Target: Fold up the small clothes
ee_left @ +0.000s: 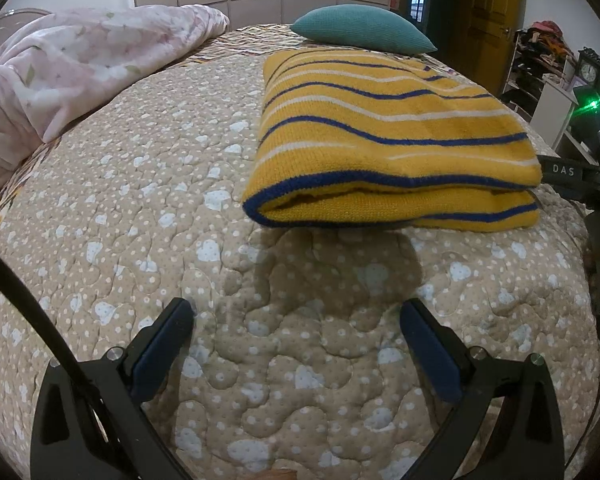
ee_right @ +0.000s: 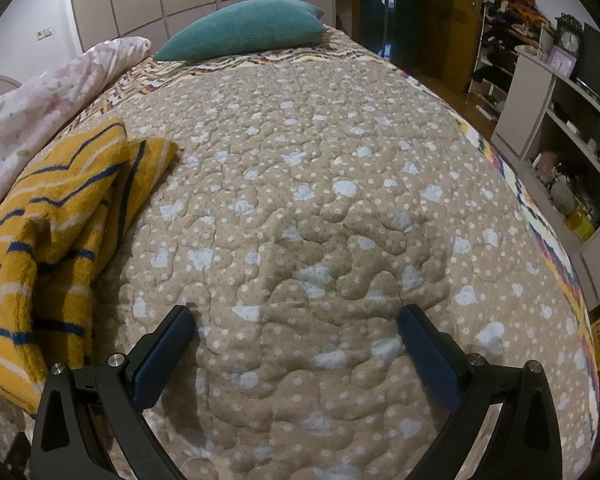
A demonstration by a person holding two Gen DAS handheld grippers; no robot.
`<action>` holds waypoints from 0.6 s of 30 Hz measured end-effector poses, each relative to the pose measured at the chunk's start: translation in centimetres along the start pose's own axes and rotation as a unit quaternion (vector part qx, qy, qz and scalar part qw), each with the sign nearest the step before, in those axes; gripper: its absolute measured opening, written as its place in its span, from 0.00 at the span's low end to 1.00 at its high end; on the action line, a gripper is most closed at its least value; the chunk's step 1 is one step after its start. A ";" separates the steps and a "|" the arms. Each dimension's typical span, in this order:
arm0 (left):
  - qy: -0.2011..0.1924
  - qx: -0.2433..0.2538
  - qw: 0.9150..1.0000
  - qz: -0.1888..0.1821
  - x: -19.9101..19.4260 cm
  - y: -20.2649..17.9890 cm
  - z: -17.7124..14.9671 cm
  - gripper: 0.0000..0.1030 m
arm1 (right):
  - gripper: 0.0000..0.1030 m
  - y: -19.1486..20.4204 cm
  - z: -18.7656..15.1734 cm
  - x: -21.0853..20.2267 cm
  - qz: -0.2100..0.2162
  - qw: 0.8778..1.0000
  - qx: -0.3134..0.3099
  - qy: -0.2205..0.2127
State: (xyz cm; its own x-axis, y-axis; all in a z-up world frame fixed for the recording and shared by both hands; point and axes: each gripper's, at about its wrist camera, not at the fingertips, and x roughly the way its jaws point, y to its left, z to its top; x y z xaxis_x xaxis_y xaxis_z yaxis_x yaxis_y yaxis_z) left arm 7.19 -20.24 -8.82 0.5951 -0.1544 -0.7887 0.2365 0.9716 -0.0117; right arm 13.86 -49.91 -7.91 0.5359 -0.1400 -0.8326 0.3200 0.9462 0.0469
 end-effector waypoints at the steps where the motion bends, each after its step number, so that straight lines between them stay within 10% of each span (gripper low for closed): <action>1: 0.000 0.000 1.000 0.000 0.0 0.0 0.0 1.00 | 1.00 0.0 0.0 0.0 -0.001 1.000 0.003 0.002; 12: 0.004 -0.008 1.000 -0.017 0.0 0.7 0.0 1.00 | 1.00 1.4 -6.9 -5.1 0.001 1.000 0.027 0.007; 18: 0.004 -0.006 1.000 -0.016 -0.1 0.8 -0.1 1.00 | 1.00 2.6 -11.8 -9.2 0.078 0.992 0.059 -0.073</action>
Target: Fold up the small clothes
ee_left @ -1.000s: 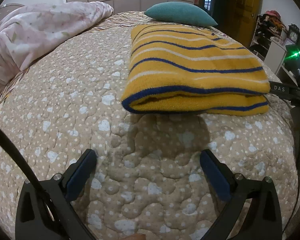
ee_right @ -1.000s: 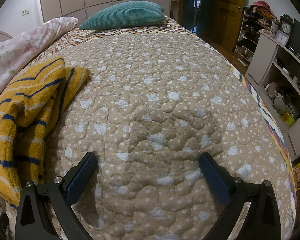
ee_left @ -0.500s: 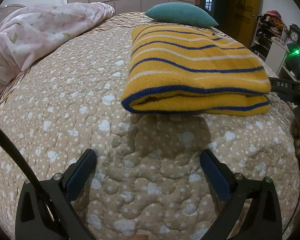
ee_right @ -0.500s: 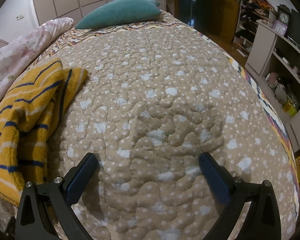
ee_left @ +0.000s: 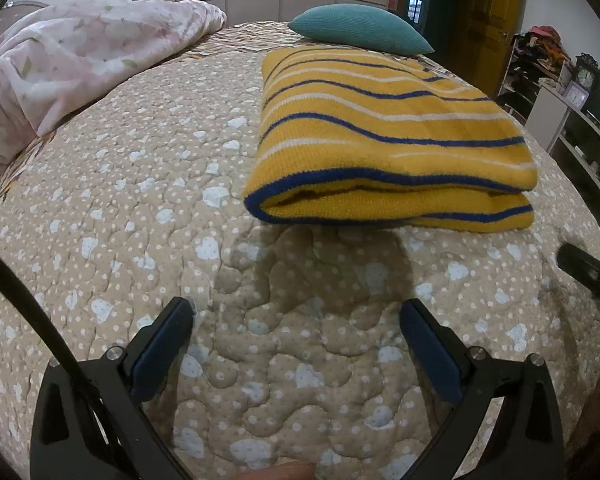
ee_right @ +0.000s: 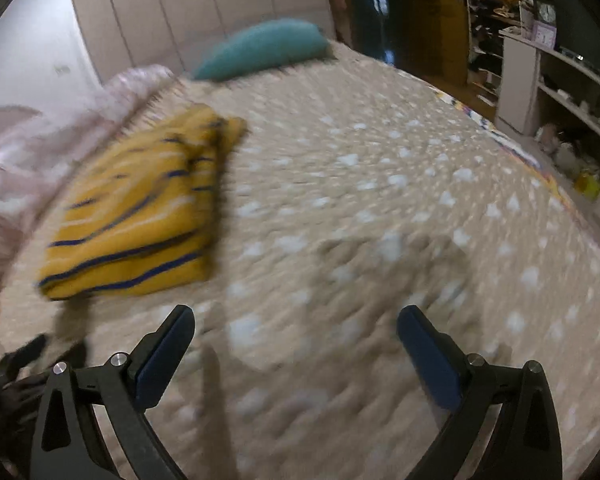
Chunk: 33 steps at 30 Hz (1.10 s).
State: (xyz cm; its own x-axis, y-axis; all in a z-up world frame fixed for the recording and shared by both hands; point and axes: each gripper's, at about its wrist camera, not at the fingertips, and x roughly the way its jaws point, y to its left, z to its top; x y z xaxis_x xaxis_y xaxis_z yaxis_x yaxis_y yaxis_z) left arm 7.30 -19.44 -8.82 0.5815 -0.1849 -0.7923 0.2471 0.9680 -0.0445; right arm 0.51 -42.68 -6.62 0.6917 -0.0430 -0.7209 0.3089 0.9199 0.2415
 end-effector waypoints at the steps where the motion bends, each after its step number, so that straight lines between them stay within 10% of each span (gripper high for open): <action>1: -0.001 0.000 1.000 0.000 0.0 0.0 0.0 1.00 | 1.00 0.2 -0.2 -0.2 0.004 1.000 0.002 -0.008; 7: -0.012 0.002 1.000 0.011 -0.5 -0.4 -0.6 1.00 | 0.98 2.6 -0.7 0.0 -0.019 0.997 -0.063 -0.030; 33: -0.009 0.000 1.000 0.007 -0.7 -0.5 -0.8 1.00 | 1.00 1.0 -0.1 1.8 -0.034 0.999 -0.002 -0.011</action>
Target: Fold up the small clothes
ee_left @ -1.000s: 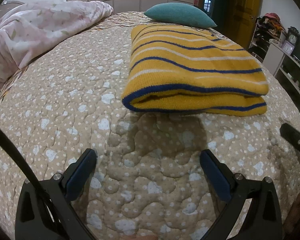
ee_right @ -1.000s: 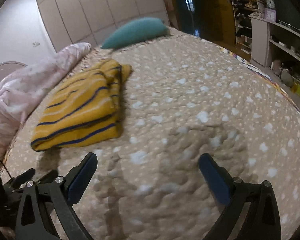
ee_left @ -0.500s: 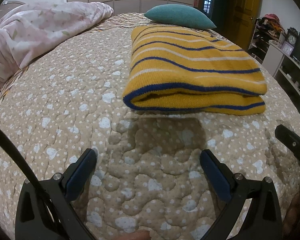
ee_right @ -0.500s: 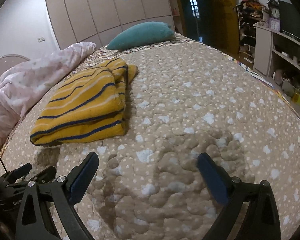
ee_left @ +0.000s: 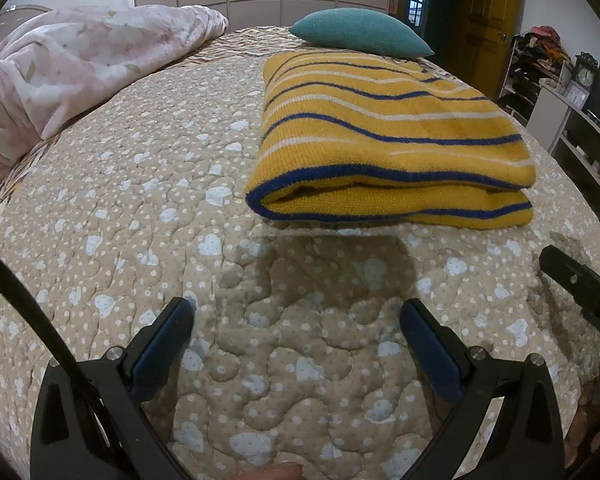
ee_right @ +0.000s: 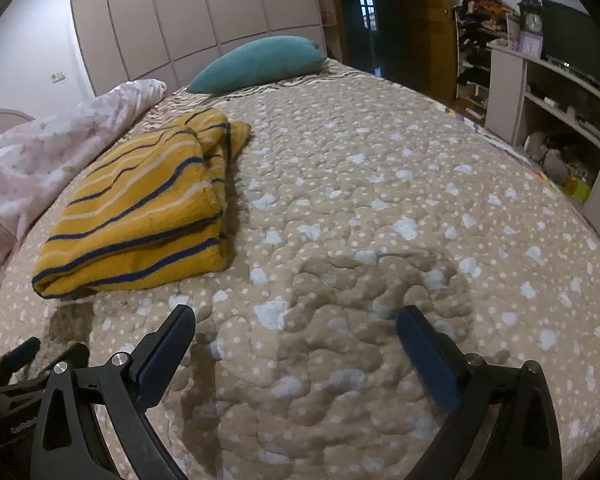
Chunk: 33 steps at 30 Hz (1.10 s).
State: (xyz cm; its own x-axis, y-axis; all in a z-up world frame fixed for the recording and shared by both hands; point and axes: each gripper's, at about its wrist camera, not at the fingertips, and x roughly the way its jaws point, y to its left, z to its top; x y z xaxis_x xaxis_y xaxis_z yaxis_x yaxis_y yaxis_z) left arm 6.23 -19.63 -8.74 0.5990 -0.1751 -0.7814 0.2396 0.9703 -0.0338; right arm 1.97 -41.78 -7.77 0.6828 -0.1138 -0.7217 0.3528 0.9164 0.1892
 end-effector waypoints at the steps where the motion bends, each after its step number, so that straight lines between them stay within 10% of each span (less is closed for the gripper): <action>1: 0.001 0.000 1.000 0.001 0.0 0.0 0.1 1.00 | 1.00 -0.2 0.0 -0.1 0.004 1.000 0.004 -0.001; 33: 0.000 -0.005 1.000 -0.002 0.5 0.1 0.6 1.00 | 1.00 -0.2 -0.4 -1.0 0.015 1.000 0.008 -0.014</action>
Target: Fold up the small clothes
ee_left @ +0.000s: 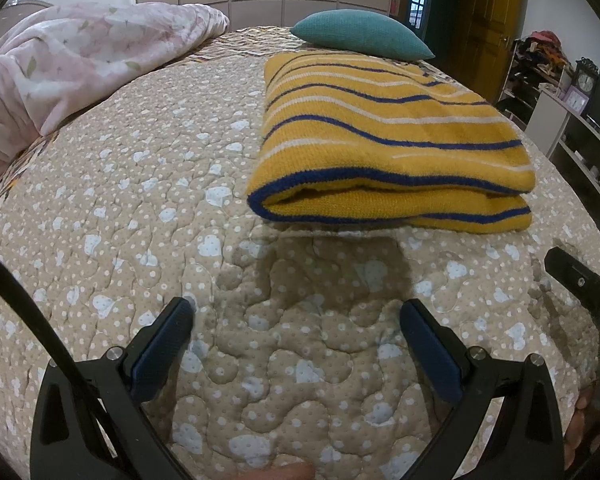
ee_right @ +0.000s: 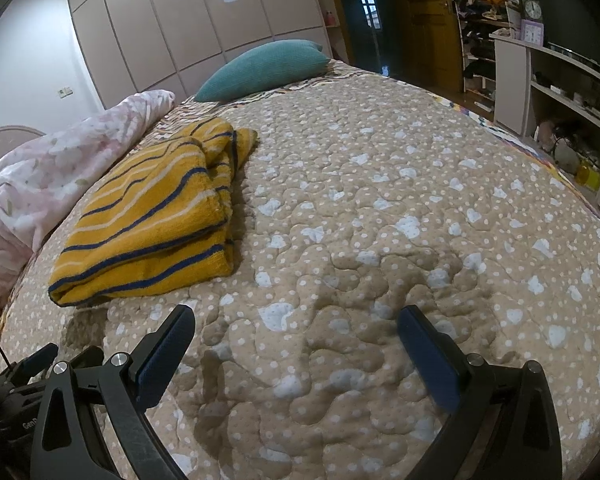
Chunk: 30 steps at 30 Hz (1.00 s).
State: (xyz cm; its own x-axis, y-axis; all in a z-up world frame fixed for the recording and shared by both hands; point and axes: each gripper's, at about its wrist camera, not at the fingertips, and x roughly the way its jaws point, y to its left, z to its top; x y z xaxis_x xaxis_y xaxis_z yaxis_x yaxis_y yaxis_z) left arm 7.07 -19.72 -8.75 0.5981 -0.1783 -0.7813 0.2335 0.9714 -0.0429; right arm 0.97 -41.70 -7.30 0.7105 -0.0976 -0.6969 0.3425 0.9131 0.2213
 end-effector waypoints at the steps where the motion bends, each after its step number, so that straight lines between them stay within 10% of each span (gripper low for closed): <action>1: 0.000 0.001 1.000 0.001 0.0 0.0 0.0 1.00 | 1.00 0.1 -0.1 -0.2 -0.004 1.000 -0.002 -0.003; 30: -0.011 0.001 1.000 -0.001 -0.8 -0.1 -0.7 1.00 | 1.00 1.5 -1.0 -0.9 -0.039 0.999 -0.024 -0.028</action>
State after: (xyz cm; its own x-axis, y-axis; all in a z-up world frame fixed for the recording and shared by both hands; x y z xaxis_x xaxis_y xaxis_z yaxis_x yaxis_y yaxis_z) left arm 6.07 -19.57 -8.58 0.6140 -0.1836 -0.7676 0.2362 0.9707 -0.0433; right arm 0.25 -39.90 -7.05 0.7169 -0.1893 -0.6710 0.3685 0.9199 0.1341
